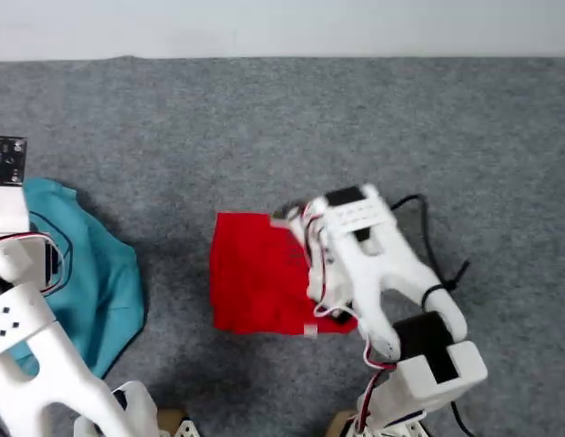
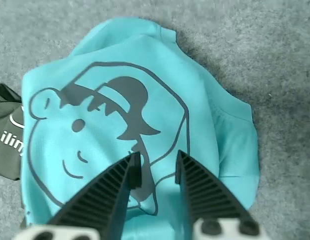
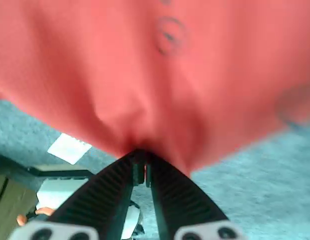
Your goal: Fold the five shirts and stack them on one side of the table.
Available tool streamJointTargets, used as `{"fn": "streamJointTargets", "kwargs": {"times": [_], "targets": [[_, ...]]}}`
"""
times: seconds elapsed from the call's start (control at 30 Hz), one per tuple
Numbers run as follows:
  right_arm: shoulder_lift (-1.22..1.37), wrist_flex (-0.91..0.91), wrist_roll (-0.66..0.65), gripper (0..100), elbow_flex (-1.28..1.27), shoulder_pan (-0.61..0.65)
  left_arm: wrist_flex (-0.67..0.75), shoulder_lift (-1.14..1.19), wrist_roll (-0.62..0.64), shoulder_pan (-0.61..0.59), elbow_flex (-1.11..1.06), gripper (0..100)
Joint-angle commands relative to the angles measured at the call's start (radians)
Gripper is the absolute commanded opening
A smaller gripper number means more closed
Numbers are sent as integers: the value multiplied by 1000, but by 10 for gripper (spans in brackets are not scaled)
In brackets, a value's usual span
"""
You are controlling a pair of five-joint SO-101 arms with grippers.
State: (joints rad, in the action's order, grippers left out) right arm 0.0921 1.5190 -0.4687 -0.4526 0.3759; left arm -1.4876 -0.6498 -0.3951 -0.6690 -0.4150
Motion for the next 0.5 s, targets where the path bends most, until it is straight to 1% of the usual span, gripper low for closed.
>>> {"fn": "streamJointTargets", "kwargs": {"times": [0.0,0.1,0.27,0.37,0.47], "targets": [[-65,-36,5,10,-51,16,26,-15,-8,6,-10,123],[-163,-10,3,10,-8,-22,28,-14,-9,6,-12,123],[-311,2,-5,13,189,-111,55,-15,-9,6,-13,123],[-305,-93,-6,13,249,-159,55,-14,-9,12,-8,123],[-220,-225,-6,13,245,-183,54,-17,-9,31,-13,123]]}}
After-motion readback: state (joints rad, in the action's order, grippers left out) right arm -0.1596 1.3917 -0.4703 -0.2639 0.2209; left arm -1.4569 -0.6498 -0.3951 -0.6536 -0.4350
